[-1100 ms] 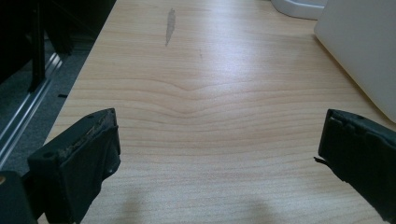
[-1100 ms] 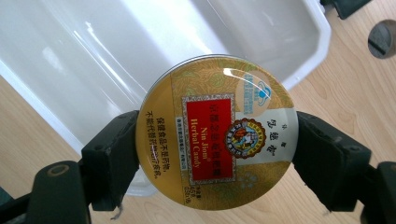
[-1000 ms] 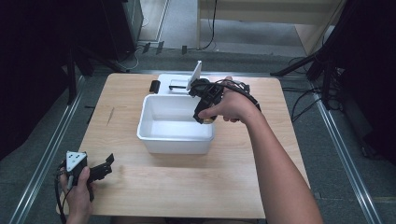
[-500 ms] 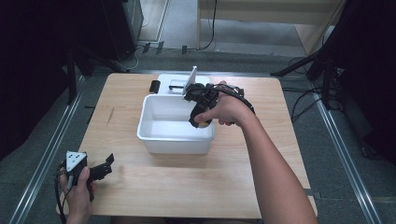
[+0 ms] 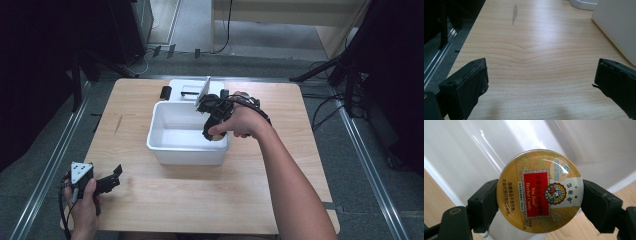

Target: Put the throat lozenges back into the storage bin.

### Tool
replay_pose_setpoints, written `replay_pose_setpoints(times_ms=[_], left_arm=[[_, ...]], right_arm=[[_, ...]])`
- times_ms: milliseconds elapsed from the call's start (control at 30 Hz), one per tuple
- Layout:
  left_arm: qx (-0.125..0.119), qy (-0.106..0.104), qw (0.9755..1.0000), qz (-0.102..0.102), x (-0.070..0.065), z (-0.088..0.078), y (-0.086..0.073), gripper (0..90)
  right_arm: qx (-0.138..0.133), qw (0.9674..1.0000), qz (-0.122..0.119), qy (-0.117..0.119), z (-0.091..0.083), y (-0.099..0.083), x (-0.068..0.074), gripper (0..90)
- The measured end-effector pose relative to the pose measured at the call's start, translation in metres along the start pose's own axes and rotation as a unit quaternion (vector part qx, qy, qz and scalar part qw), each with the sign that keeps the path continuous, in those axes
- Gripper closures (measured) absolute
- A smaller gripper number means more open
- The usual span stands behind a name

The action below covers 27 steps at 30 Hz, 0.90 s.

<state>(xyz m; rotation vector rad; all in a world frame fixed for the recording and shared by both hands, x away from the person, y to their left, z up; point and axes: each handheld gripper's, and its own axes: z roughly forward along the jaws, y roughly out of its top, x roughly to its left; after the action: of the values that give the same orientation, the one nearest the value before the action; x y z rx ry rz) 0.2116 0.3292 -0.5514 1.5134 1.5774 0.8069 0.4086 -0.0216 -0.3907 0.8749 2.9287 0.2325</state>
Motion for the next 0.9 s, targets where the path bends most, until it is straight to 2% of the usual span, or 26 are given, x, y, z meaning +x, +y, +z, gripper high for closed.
replay_pose_setpoints(times_ms=[467,900], left_arm=[[0.0,0.0,1.0,0.0,0.0,0.0,0.0,0.0],[0.0,0.0,1.0,-0.001,0.0,0.0,0.0,0.0]], right_arm=[[0.004,0.9999,-0.001,0.012,0.014,-0.001,0.001,20.6],[0.005,0.9997,-0.019,0.013,0.027,-0.003,0.002,20.6]])
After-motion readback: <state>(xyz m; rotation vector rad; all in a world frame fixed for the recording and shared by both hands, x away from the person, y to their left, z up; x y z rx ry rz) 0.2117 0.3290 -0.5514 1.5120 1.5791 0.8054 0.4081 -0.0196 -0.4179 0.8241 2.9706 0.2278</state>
